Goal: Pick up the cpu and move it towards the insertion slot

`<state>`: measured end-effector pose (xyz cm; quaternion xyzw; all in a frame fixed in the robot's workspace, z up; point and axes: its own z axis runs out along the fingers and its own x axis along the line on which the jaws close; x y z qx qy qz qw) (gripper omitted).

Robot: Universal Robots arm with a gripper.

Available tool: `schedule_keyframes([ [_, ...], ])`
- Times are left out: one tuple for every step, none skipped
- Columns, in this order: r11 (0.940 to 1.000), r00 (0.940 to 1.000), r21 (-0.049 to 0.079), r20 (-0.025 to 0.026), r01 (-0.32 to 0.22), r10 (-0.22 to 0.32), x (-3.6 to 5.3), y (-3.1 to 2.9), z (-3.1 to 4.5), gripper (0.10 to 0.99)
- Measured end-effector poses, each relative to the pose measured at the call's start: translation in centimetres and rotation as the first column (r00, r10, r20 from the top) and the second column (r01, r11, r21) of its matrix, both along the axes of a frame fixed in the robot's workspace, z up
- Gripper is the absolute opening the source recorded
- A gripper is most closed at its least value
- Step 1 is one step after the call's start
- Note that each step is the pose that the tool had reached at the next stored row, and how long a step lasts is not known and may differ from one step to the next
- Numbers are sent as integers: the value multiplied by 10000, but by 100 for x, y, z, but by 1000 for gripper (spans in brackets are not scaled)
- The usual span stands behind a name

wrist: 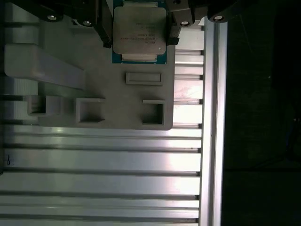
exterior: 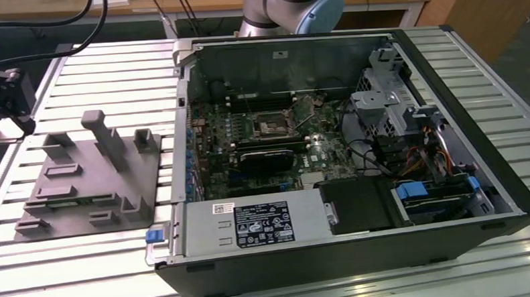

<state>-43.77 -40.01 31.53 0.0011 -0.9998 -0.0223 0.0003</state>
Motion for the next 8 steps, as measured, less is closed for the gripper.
schedule_keyframes([
  [10000,10000,0,0,1,-1,0,0,8,545],
  [10000,10000,0,0,2,-2,0,0,15,545],
  [10000,10000,0,1,2,-2,0,0,22,545],
  [10000,10000,0,0,3,-3,0,0,31,545],
  [10000,10000,0,1,4,-4,0,0,39,545],
  [10000,10000,0,1,5,-5,0,0,47,545],
  [10000,10000,0,1,6,-6,0,0,56,545],
  [10000,10000,0,0,6,-6,0,1,65,545],
])
